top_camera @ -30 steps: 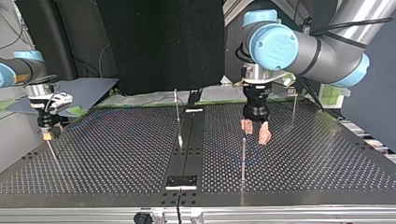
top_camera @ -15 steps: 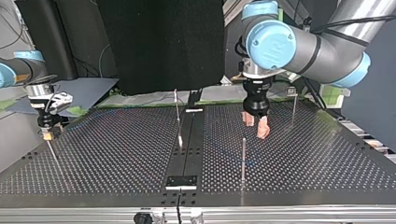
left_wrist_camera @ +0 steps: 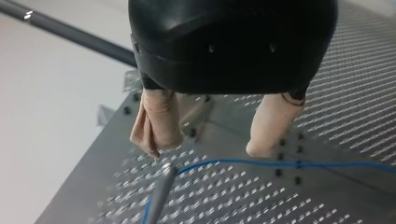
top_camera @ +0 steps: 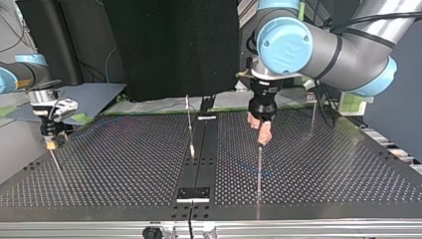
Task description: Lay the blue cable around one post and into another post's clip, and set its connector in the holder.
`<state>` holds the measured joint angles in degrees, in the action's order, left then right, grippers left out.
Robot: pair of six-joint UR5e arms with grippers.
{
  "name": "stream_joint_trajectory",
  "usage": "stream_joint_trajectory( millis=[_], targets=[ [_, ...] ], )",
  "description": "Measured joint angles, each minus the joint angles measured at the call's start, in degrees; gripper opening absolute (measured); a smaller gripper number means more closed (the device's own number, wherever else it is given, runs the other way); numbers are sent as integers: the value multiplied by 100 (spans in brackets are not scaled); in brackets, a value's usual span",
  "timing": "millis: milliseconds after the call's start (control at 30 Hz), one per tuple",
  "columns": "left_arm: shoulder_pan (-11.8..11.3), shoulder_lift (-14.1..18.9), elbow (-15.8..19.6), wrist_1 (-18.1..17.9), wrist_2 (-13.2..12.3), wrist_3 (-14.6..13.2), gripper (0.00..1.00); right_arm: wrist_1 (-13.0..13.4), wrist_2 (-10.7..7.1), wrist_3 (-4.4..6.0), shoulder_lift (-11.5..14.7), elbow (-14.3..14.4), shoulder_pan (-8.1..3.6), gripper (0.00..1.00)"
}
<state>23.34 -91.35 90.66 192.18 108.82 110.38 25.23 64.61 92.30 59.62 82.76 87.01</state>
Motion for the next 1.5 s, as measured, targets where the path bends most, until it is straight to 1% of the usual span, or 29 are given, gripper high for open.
stream_joint_trajectory(
  millis=[133,333,467,667,1067,1333,1500],
  targets=[
    [45,0,-46,68,-169,-223,100,0,0,0,1,0,3,92],
    [115,1,-181,7,-255,-521,100,1,0,0,1,0,12,92],
    [157,7,-277,-23,-374,-734,100,1,0,0,1,0,15,92],
    [207,8,-312,-29,-471,-1021,100,3,4,0,2,0,14,92],
    [253,9,-314,-30,-493,-1652,100,90,9,19,1,0,6,92],
    [298,9,-314,-27,-495,-2020,100,116,9,25,0,0,7,92],
    [323,8,-314,-37,-588,-2290,100,112,9,23,0,0,6,92]
  ],
)
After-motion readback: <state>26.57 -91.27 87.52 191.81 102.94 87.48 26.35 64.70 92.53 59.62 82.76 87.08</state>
